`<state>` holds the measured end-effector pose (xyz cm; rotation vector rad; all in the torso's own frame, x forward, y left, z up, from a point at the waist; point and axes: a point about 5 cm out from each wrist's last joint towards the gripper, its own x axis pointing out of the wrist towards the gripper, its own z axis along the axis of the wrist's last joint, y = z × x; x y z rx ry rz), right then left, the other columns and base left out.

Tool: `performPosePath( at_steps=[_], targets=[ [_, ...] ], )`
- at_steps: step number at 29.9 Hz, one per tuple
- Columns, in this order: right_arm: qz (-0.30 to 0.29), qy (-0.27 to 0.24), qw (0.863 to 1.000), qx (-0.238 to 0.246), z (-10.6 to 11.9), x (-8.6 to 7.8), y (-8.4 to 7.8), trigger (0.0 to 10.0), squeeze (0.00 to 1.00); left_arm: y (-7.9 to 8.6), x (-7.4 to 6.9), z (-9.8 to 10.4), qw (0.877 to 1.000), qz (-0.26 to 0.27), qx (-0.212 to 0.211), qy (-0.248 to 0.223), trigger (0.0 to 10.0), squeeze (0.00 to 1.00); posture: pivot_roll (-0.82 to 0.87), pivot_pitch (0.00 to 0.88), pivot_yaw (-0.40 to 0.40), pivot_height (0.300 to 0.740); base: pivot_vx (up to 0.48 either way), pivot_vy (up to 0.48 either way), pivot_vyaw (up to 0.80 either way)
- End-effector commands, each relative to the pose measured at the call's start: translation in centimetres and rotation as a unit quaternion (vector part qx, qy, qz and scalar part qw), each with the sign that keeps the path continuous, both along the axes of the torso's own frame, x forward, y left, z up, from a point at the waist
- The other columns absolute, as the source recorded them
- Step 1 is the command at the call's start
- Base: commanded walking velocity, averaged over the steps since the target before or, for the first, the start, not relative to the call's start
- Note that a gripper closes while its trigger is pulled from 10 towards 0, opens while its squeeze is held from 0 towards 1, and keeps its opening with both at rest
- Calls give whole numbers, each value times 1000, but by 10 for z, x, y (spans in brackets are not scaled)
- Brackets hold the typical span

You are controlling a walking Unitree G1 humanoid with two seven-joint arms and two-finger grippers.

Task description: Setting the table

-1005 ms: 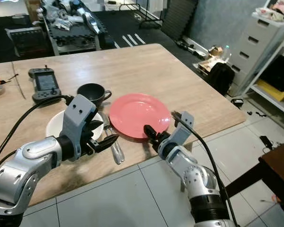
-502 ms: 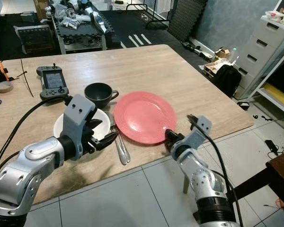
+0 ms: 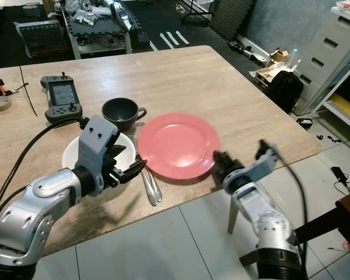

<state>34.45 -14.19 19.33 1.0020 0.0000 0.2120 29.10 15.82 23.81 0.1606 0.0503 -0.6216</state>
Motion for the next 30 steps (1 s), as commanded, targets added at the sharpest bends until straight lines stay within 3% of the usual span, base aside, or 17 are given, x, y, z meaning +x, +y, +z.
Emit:
performPosePath(
  at_steps=[1, 8, 10, 11, 13, 19, 20, 21, 24, 25, 26, 30],
  targets=[
    [-3, -18, 1000, 14, 8, -2, -5, 10000, 0, -2, 1, 0, 1000, 3, -2, -6, 10000, 0, 67, 181, -4, 740, 0, 0, 0],
    [-6, -37, 999, 20, 20, -3, -14, 10000, 0, -10, 6, 9, 999, 6, -21, -23, 10000, 0, 64, 180, -3, 740, 0, 0, 0],
    [7, -32, 999, -26, 15, -5, -12, 10000, 0, -10, 9, 12, 999, 13, -26, -27, 10000, 0, 59, 184, -4, 740, 0, 0, 0],
    [7, -32, 999, -26, 15, -5, -12, 10000, 0, -10, 9, 12, 999, 13, -26, -27, 10000, 0, 59, 184, -4, 740, 0, 0, 0],
    [29, -10, 995, -93, 1, -7, -3, 10000, 0, -13, 10, 14, 999, 11, -29, -30, 10000, 0, 58, 184, -3, 740, 0, 0, 0],
    [49, 11, 993, -106, -10, -12, 7, 10000, 0, -13, 12, 17, 998, 21, -38, -35, 10000, 0, 63, 186, -4, 740, 0, 0, 0],
    [56, 6, 992, -109, -10, -13, 9, 10000, 35, -11, 15, 18, 998, 31, -44, -36, 10000, 0, 61, 186, -3, 740, 0, 0, 0],
    [63, 1, 992, -113, -9, -13, 11, 10000, 220, -9, 19, 21, 997, 45, -54, -38, 10000, 0, 60, 186, -2, 740, 0, 0, 0],
    [65, 0, 991, -113, -9, -13, 12, 10000, 227, -8, 21, 22, 996, 51, -59, -39, 10000, 0, 60, 187, -2, 740, 0, 0, 0],
    [65, -1, 991, -116, -9, -13, 12, 10000, 545, -8, 22, 23, 996, 52, -59, -40, 10000, 0, 60, 187, -2, 740, 0, 0, 0],
    [64, -1, 991, -117, -9, -13, 12, 10000, 1000, -8, 22, 23, 996, 52, -58, -39, 10000, 0, 60, 187, -2, 740, 0, 0, 0],
    [64, -4, 991, -116, -9, -13, 11, 10000, 1000, -11, 25, 21, 996, 51, -61, -30, 10000, 0, 64, 188, -5, 740, 0, 0, 0]
  ],
)
